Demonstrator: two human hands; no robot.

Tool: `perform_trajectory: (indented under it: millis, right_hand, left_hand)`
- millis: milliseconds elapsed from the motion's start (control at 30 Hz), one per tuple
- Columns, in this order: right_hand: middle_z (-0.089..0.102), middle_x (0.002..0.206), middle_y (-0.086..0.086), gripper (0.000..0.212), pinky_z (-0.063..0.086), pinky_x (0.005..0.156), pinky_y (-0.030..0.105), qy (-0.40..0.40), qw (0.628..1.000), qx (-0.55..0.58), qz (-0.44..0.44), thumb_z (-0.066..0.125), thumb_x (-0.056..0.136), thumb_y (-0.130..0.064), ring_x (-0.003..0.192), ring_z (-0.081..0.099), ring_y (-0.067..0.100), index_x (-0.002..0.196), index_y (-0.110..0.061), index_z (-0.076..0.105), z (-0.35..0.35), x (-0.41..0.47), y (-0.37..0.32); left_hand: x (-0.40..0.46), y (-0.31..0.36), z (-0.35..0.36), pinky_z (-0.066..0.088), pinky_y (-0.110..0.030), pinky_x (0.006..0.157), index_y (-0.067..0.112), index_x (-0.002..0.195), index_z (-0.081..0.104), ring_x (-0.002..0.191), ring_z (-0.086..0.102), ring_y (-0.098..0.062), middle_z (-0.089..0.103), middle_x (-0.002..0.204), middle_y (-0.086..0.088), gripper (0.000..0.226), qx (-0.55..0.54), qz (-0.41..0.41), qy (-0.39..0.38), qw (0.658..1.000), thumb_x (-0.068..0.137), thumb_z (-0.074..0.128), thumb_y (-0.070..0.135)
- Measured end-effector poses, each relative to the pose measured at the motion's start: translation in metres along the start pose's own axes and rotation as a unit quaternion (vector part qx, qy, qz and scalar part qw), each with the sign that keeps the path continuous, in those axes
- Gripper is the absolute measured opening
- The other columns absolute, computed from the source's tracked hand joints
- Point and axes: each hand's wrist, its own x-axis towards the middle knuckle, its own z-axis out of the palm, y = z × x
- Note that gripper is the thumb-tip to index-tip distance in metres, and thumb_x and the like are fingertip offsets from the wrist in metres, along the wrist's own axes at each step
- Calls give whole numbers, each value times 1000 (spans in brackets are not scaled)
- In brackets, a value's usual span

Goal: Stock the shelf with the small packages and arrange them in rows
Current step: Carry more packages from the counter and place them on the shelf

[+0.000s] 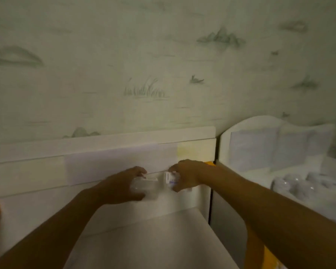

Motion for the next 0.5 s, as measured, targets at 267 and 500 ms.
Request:
perform_trajectory:
  millis: [267,500]
  right_hand:
    - [54,135,7,73,48,96,38,43,996,10,82,72,78,-46,115,54,26,139,-23,39,-38,-65,91]
    - [53,136,1,65,46,99,38,72,988,31,134,71,79,-49,118,53,23,135,-27,47,-31,-123,197]
  left_hand:
    - [83,102,-2,43,-14,83,31,120,50,100,56,-7,57,117,12,52,-31,100,28,994,76,76,42]
    - [159,194,25,41,-15,86,44,116,49,101,53,0,50,116,17,54,-42,167,19,985,70,75,56]
